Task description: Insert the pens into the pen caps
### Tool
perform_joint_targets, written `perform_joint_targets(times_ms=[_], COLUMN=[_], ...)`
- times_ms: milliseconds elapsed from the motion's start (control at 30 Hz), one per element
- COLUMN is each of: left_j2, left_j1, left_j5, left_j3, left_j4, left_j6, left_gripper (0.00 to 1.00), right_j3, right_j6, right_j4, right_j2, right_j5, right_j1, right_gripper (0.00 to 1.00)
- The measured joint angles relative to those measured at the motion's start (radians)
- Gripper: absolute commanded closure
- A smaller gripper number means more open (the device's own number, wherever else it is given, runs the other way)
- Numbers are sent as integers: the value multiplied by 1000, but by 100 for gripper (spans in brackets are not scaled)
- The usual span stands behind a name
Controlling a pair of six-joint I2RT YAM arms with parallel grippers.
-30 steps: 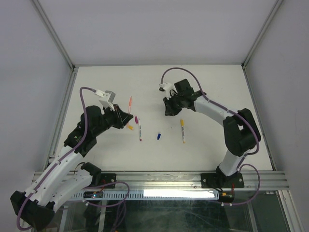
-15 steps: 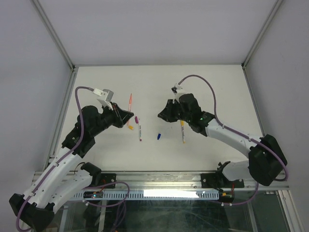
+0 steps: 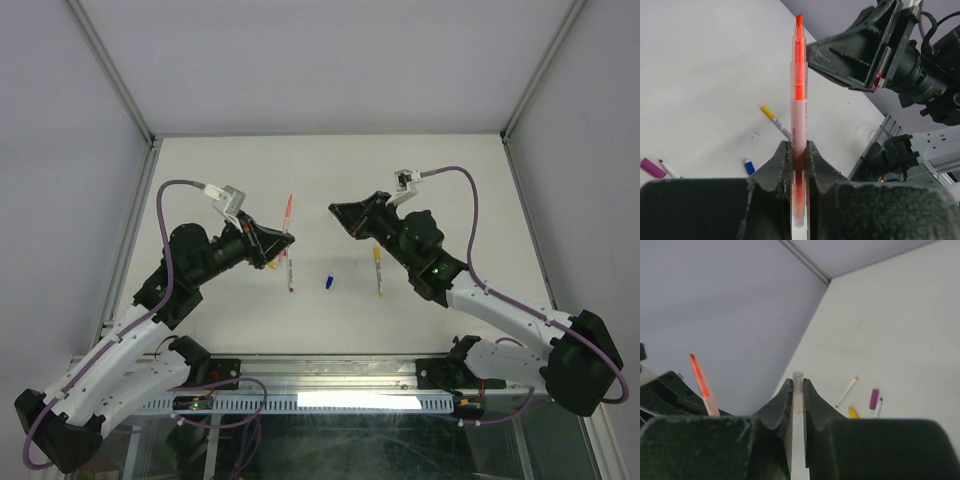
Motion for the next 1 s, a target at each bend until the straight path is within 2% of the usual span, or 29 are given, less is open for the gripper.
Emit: perform_joint_targets(times_ms=[167, 400, 1000], left_j2=[40, 49, 69], left_j1=[-57, -63, -63], left_j5=[21, 62, 112], left_j3=[-4, -18, -24], left_j4=[70, 132, 156], left_j6=[-13, -20, -27], left_gripper=[100, 100, 100], right_j3=[0, 35, 89], right_j6=[54, 124, 195], right_j4=[187, 360, 425], right_j2=[0, 44, 105], right_j5=[16, -21, -102], right_j1=[0, 1, 3], right_gripper=[100, 100, 100])
